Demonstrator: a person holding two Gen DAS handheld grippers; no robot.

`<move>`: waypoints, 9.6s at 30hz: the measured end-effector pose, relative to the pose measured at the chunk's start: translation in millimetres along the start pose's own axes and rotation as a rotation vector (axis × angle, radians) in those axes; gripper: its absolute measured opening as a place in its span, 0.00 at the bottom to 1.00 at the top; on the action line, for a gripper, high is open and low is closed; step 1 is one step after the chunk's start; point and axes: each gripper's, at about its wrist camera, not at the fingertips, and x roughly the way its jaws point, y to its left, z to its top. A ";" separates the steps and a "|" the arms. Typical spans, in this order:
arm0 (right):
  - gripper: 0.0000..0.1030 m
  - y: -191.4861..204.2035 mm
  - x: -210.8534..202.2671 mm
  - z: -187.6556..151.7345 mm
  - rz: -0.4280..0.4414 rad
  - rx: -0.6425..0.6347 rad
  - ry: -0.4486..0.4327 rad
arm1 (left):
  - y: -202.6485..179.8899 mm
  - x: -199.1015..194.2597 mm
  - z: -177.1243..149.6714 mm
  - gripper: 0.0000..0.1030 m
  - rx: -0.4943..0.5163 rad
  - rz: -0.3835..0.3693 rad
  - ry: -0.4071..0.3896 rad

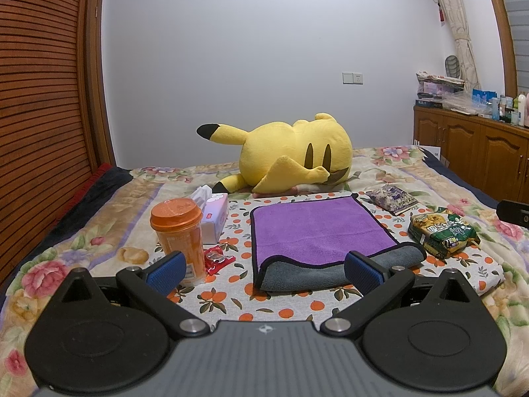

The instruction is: Fold towel

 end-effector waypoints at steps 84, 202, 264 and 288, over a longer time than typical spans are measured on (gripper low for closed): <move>1.00 29.2 152.6 -7.2 0.103 -0.183 0.307 | 9.5 181.7 12.0 0.67 0.078 -0.158 0.284; 0.04 -41.2 210.9 10.2 0.261 -0.085 0.306 | 8.8 230.4 49.3 0.08 0.023 -0.191 0.215; 0.03 -32.0 379.7 30.8 0.133 -0.191 0.249 | -10.8 394.5 101.0 0.08 0.037 0.069 0.133; 0.42 -25.8 361.8 12.3 0.136 -0.161 0.319 | -21.6 391.4 89.3 0.67 0.034 0.043 0.174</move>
